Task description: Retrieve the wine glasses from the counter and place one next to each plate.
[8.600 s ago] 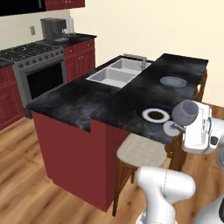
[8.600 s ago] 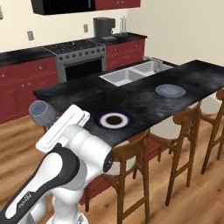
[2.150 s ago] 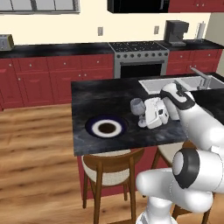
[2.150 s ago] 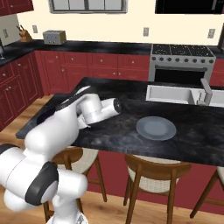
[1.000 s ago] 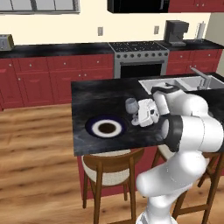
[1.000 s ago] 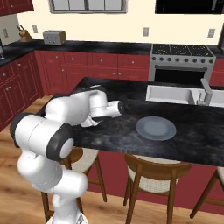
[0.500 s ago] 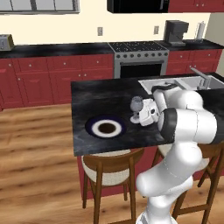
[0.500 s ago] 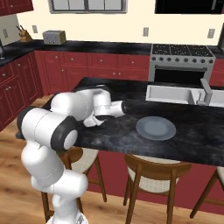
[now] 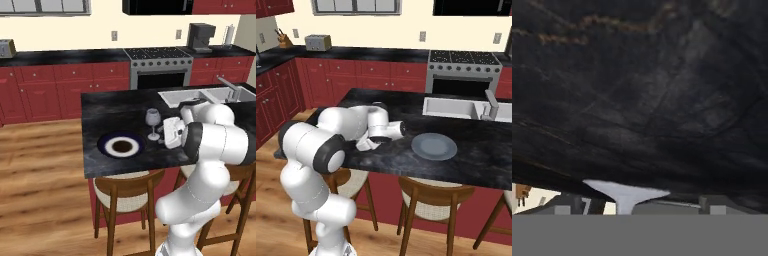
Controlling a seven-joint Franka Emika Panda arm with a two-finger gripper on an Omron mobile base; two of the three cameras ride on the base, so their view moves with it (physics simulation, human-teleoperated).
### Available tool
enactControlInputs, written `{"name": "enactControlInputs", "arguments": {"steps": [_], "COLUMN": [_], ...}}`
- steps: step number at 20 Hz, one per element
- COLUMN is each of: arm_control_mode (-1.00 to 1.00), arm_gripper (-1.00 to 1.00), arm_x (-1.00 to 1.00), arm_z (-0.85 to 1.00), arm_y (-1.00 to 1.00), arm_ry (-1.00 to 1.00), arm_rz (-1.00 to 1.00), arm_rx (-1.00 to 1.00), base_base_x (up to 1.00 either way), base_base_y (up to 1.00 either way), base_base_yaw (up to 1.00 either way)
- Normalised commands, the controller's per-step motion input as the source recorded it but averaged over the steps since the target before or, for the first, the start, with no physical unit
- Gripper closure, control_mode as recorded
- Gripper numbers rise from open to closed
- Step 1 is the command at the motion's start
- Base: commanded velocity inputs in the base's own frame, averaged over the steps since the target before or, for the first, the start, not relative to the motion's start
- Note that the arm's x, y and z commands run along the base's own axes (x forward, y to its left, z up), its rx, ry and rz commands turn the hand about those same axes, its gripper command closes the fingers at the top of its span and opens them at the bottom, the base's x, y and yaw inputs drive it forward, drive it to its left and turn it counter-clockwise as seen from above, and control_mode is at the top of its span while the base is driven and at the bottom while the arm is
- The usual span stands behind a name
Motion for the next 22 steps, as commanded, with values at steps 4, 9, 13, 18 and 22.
{"name": "enactControlInputs", "arguments": {"steps": [4, 9, 13, 18, 22], "arm_control_mode": [-1.0, -1.0, -1.0, -1.0, -1.0], "arm_gripper": [-1.0, -1.0, -1.0, -1.0, -1.0], "arm_x": [-0.07, -0.46, -0.52, -0.64, -0.72], "arm_z": [0.14, 0.71, 0.94, 0.98, 0.74], "arm_y": [-0.28, -0.12, 0.0, 0.0, 0.02], "arm_ry": [0.0, 0.0, 0.0, 0.0, -0.01], "arm_rz": [0.0, -0.02, -0.01, 0.0, 0.0], "arm_rx": [0.0, 0.0, -0.01, -0.01, 0.0], "base_base_x": [0.0, 0.0, 0.0, 0.0, 0.0], "base_base_y": [0.0, 0.0, 0.0, 0.0, 0.0], "base_base_yaw": [0.0, 0.0, 0.0, 0.0, 0.0]}}
